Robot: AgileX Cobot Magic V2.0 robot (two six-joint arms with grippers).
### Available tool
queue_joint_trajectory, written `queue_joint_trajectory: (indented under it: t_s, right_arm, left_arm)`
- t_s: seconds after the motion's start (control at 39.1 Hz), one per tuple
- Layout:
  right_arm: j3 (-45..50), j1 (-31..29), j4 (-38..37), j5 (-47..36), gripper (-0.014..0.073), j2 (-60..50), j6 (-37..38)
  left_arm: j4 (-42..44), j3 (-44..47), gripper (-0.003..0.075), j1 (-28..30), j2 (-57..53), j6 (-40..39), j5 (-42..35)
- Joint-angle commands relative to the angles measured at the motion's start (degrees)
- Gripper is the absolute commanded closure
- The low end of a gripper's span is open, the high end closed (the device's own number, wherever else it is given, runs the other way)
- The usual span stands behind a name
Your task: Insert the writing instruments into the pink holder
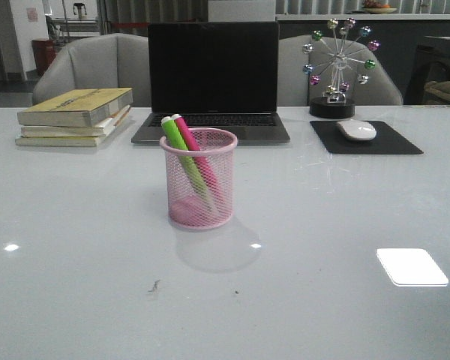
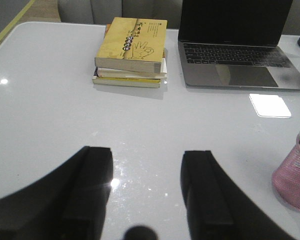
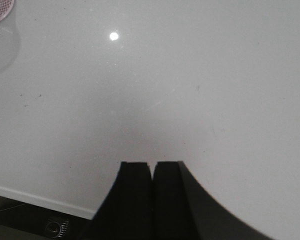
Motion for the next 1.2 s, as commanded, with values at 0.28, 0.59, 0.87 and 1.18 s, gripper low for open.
queue_joint_trajectory:
  t_s: [0.28, 0.59, 0.87, 1.18]
  right_arm:
    - [-1.5, -0.2, 1.0, -3.5, 0.0545, -0.8, -0.3]
    - [1.0, -0.2, -0.6, -14.9, 0.0545, -9.4, 3.2]
    - [11.7, -0.2, -9.4, -27.1, 0.0545, -22.3, 18.3]
    - [27.6, -0.2, -10.1, -37.8, 0.0545, -38.2, 20.4]
  left_arm:
    - [-1.0, -1.6, 0.0327, -0.4, -0.5, -0.2, -4.3]
    - [-1.0, -1.6, 0.0327, -0.4, -0.5, -0.2, -4.2]
    - [-1.0, -1.6, 0.0327, -0.4, -0.5, -0.2, -4.2]
    - [-1.0, -1.6, 0.0327, -0.4, -0.5, -0.2, -4.2]
